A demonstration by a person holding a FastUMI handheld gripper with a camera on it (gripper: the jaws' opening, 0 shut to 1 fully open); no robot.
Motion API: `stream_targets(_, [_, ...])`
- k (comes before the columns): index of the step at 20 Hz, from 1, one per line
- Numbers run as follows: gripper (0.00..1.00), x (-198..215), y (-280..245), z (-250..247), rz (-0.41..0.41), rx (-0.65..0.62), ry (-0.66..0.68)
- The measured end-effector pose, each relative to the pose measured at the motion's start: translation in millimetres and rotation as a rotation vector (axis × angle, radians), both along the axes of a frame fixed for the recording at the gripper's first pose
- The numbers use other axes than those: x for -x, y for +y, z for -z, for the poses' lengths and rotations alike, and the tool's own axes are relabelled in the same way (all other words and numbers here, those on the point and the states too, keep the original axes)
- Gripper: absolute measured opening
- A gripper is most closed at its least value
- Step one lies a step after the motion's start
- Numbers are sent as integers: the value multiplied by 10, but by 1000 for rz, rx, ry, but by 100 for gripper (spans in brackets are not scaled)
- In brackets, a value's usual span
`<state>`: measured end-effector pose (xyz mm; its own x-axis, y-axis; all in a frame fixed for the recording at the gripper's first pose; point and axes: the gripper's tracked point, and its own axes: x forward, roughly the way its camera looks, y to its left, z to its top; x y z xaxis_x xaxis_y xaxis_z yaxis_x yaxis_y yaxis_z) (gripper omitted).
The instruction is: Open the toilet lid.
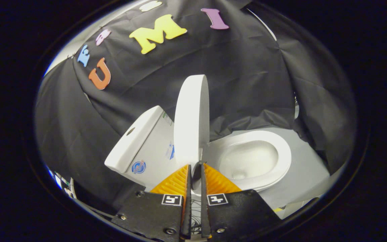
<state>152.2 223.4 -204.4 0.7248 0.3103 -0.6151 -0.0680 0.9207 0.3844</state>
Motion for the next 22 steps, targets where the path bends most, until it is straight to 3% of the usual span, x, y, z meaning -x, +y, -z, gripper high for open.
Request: stream_targets(22, [15, -15, 1409, -91, -183, 269, -81])
